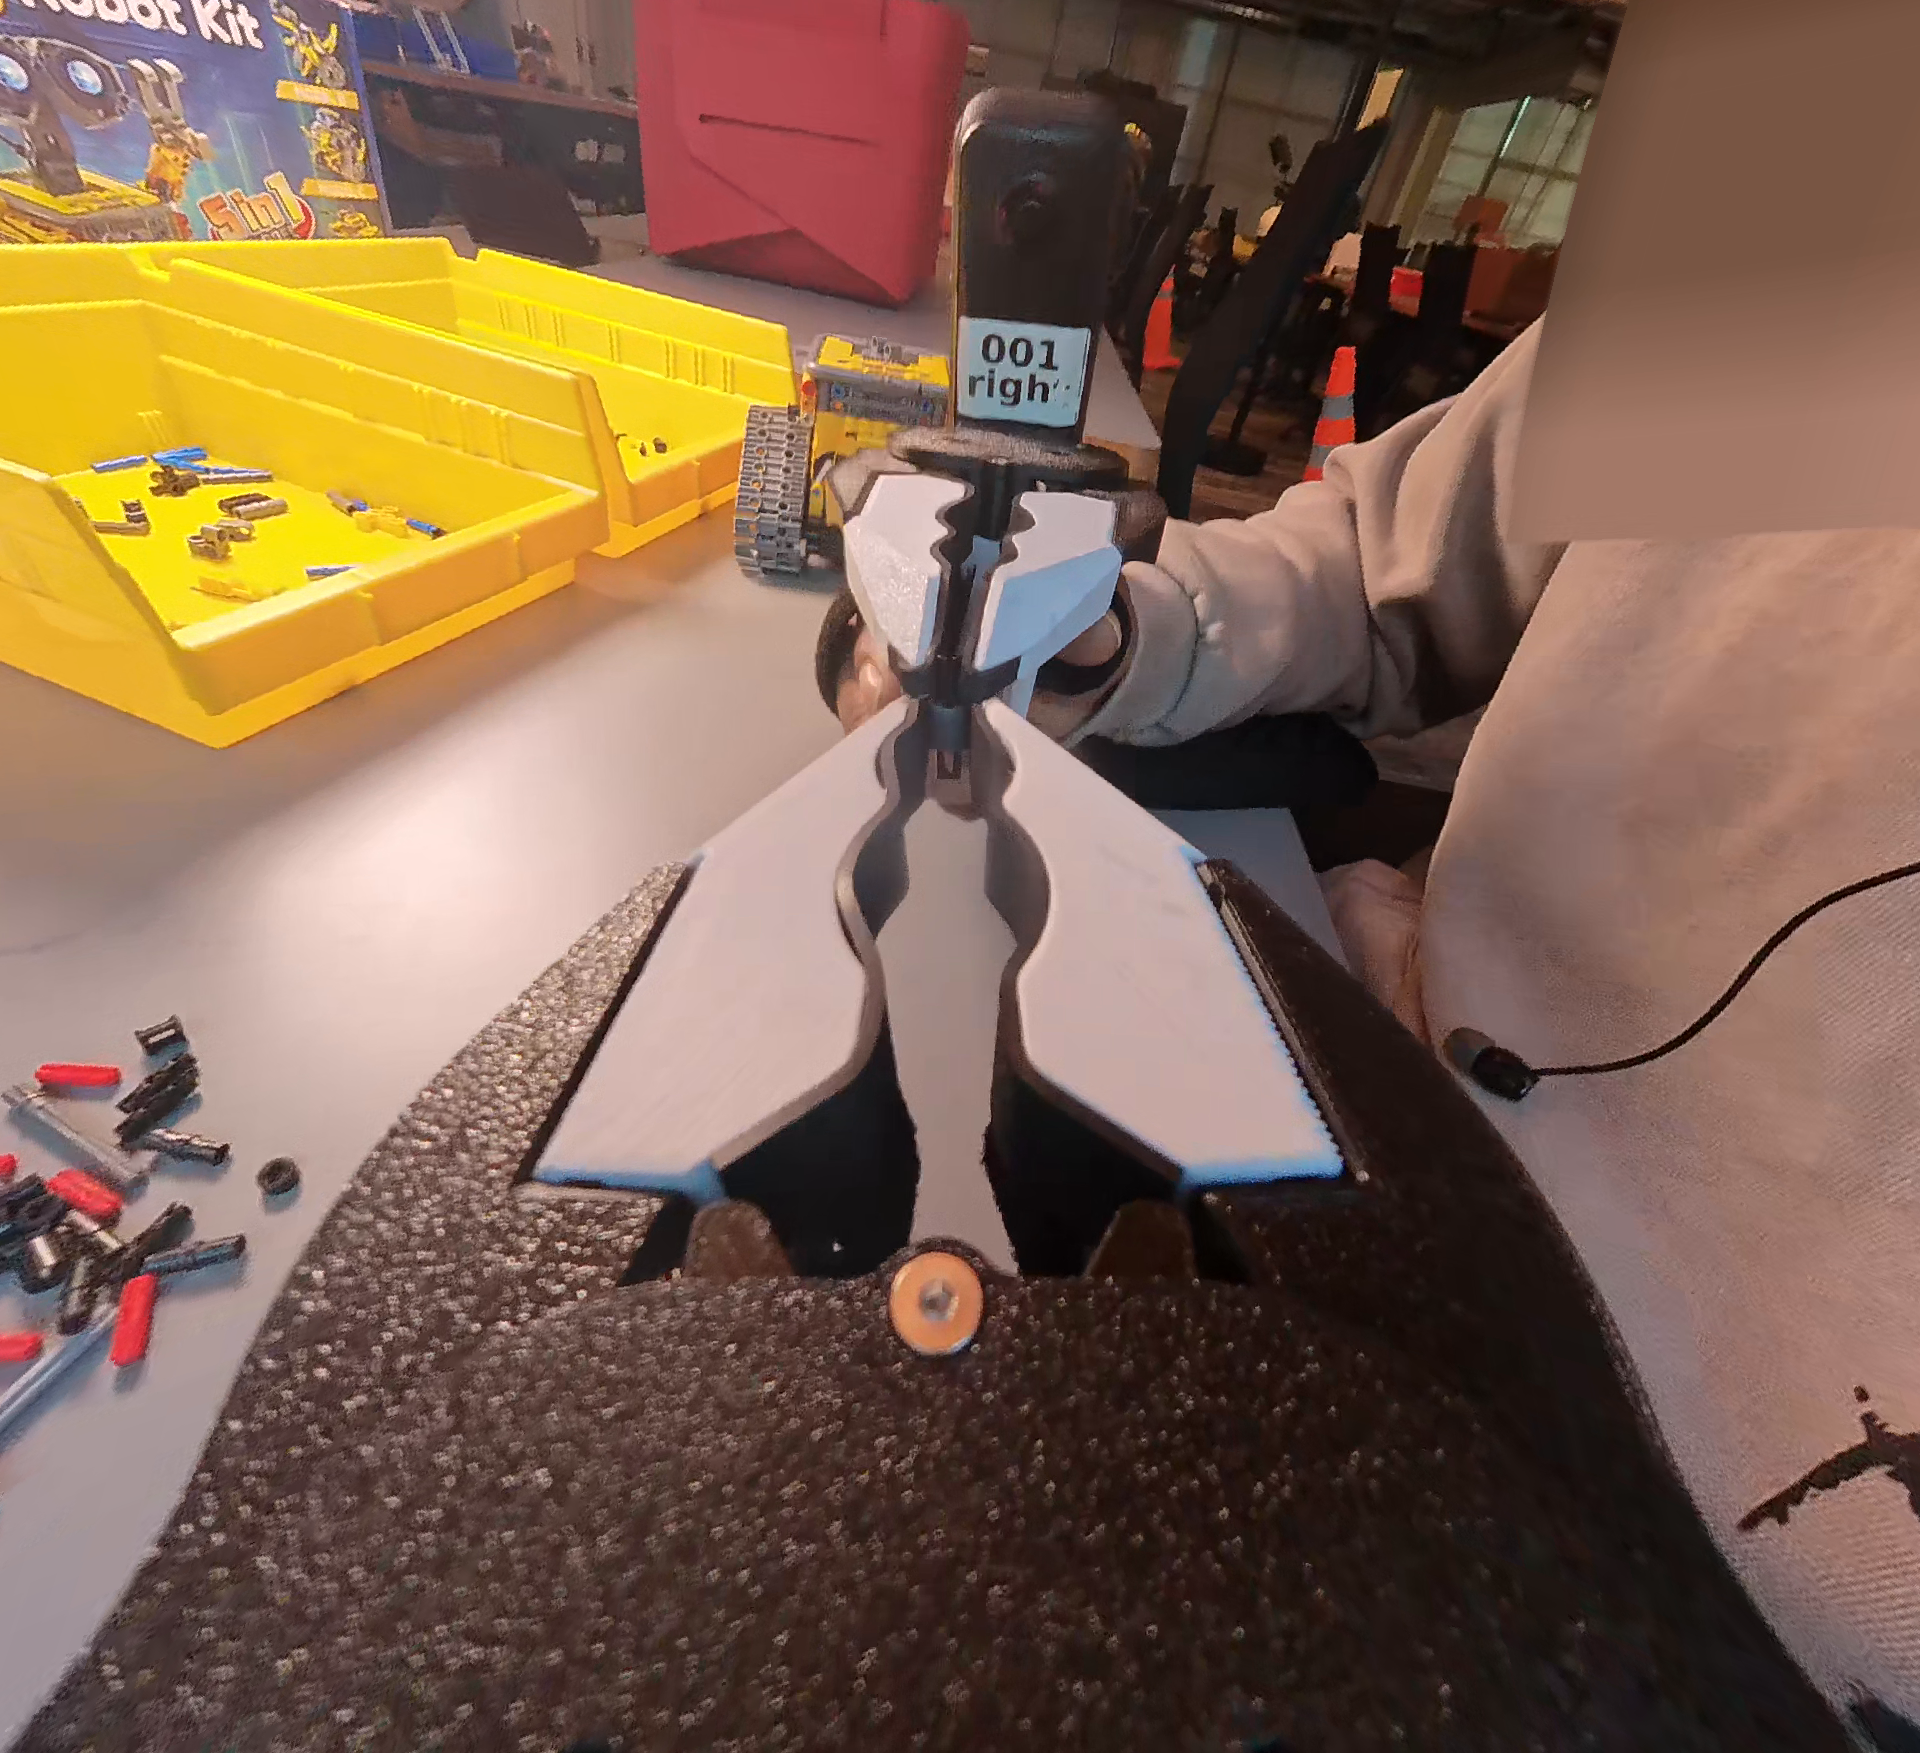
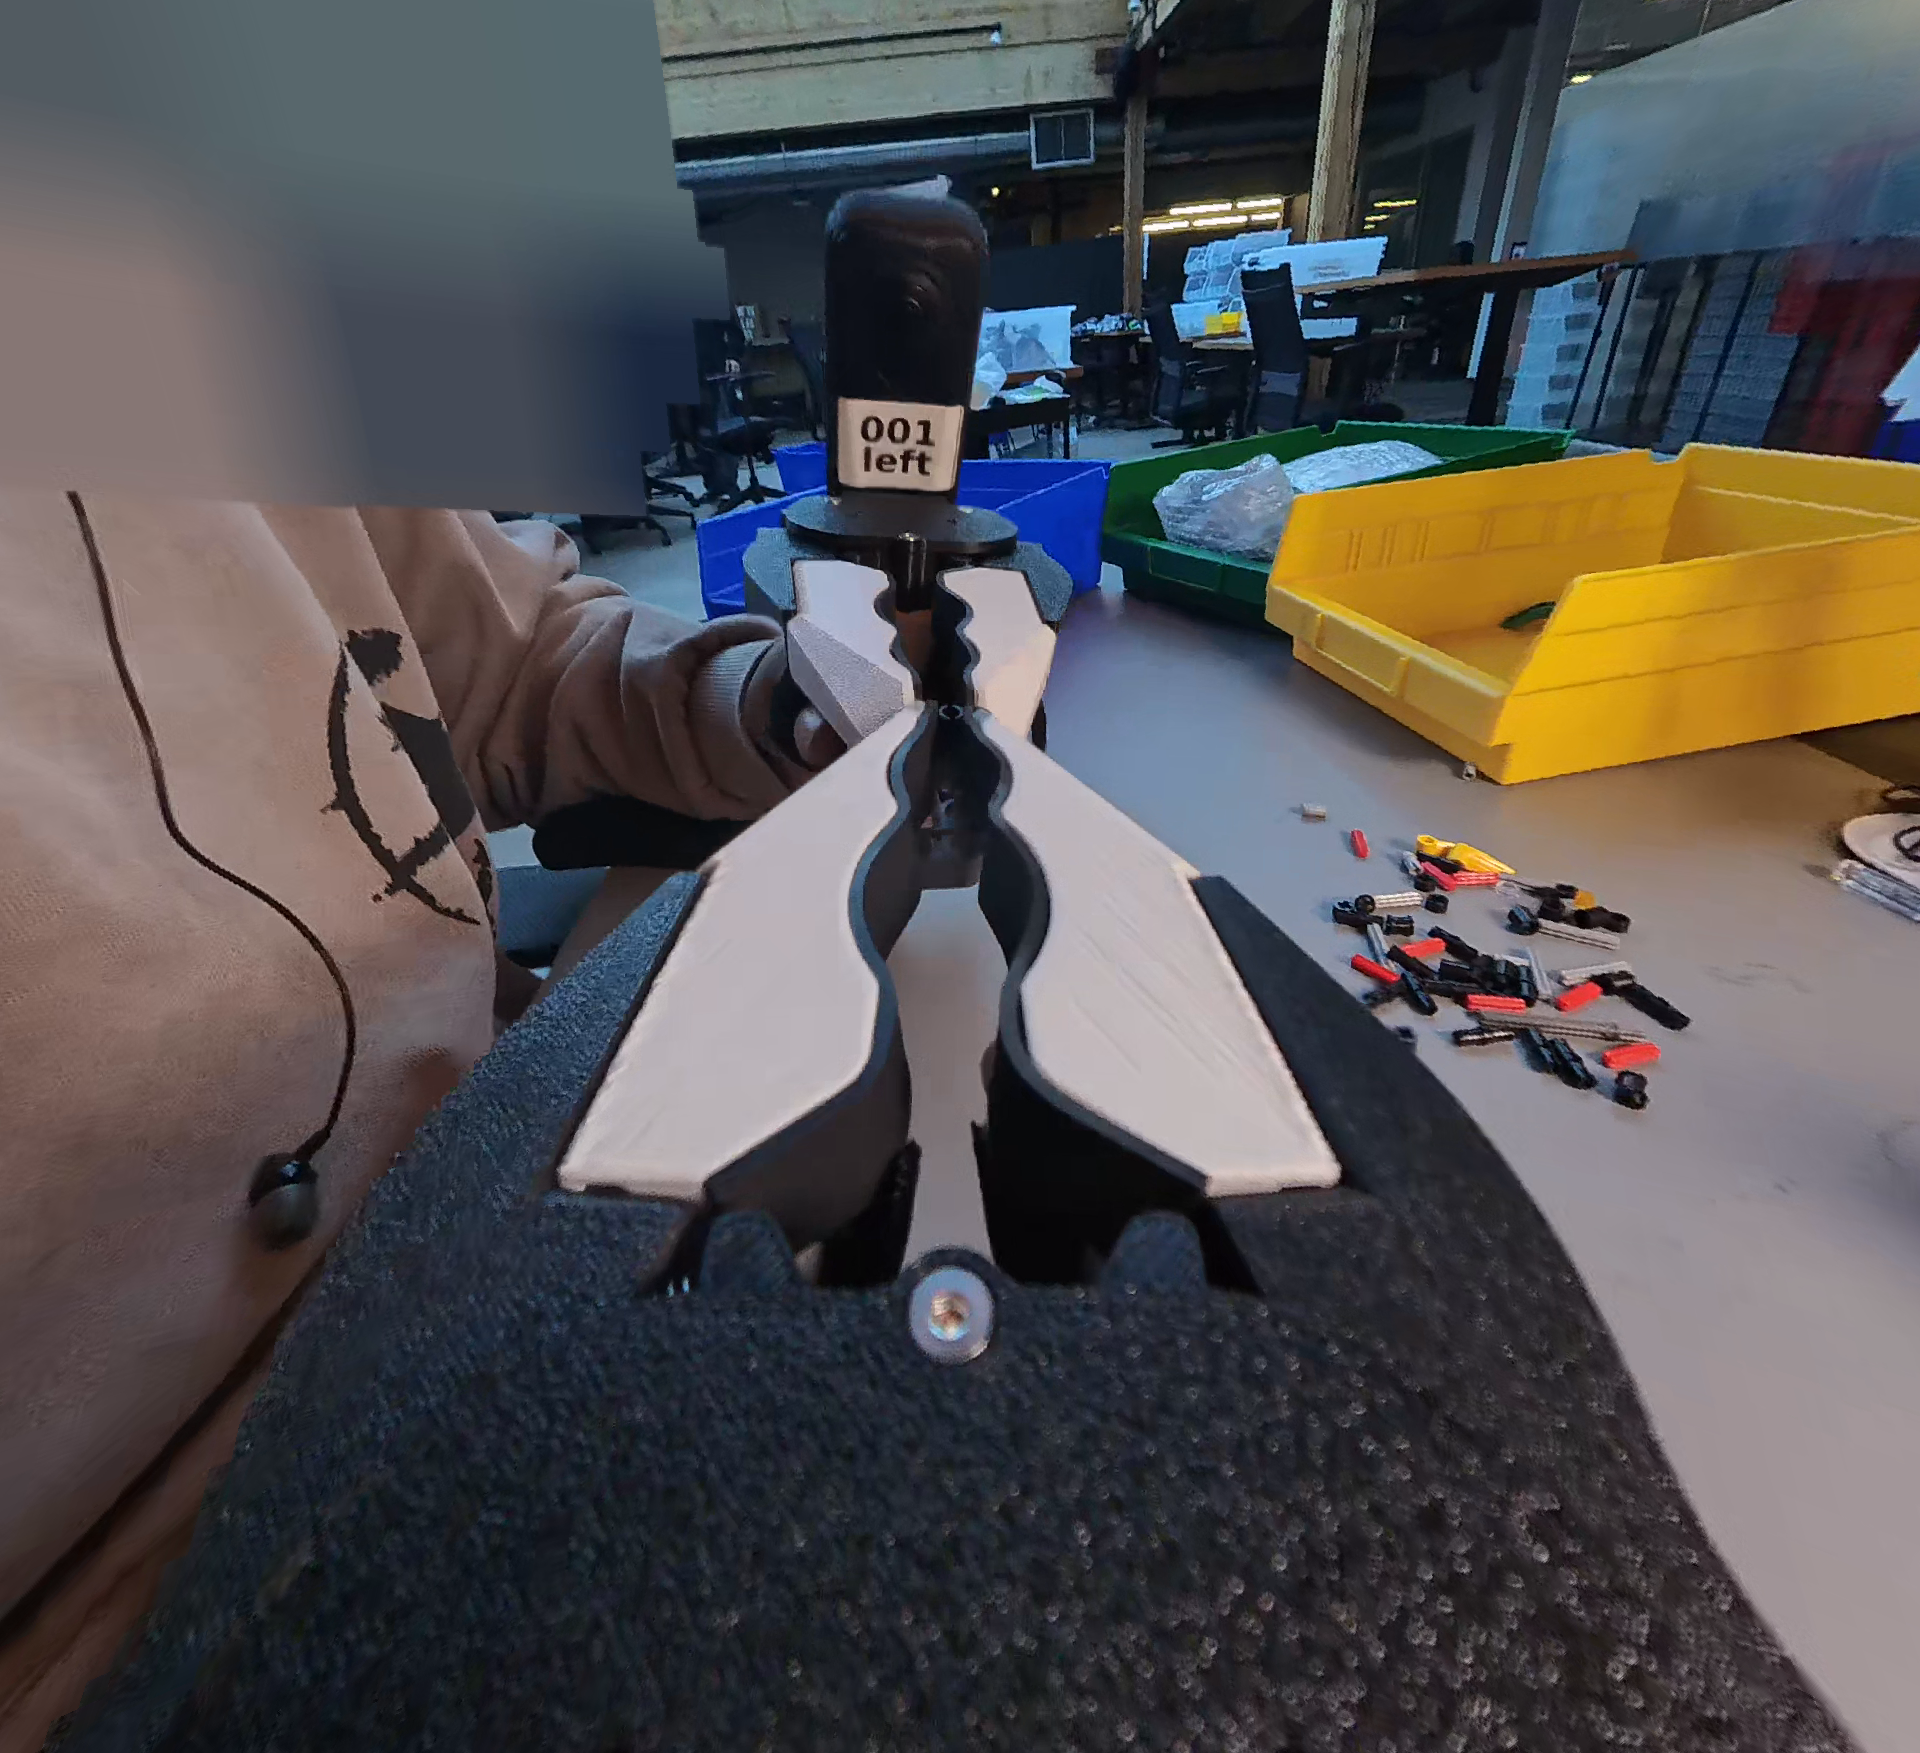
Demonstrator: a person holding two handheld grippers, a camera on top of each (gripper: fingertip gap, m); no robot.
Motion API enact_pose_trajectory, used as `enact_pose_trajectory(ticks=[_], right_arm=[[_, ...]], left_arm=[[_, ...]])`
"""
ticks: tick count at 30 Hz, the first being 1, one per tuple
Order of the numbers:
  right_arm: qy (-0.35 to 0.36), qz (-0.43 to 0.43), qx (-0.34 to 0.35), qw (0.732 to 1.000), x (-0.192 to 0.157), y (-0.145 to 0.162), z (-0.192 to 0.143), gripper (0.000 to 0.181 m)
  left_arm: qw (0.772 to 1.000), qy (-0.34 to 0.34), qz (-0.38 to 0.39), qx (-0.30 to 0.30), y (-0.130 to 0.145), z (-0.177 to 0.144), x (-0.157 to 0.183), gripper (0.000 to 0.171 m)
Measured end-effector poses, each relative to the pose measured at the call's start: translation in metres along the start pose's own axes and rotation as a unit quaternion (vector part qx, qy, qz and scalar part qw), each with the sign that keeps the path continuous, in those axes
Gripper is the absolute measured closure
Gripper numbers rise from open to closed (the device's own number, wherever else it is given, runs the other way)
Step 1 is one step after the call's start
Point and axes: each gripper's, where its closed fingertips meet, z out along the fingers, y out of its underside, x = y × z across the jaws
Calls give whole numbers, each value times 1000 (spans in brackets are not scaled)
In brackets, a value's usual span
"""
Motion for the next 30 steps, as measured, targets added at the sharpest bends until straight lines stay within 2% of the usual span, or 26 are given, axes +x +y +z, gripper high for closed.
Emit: enact_pose_trajectory(ticks=[5, 14, 20, 30], right_arm=[[-23, 130, 65, 989, 4, -13, -1, 181], [-53, 232, 137, 962, 17, -23, -5, 181], [-55, 271, 169, 946, 25, -25, -2, 181], [-49, 266, 180, 946, 29, -30, -4, 181]], left_arm=[[997, 19, -61, 49, -9, 2, -2, 165], [996, -1, -73, 59, -17, 5, -10, 164], [993, -6, -97, 71, -21, 0, -16, 164], [988, 10, -130, 88, -26, -3, -17, 165]])
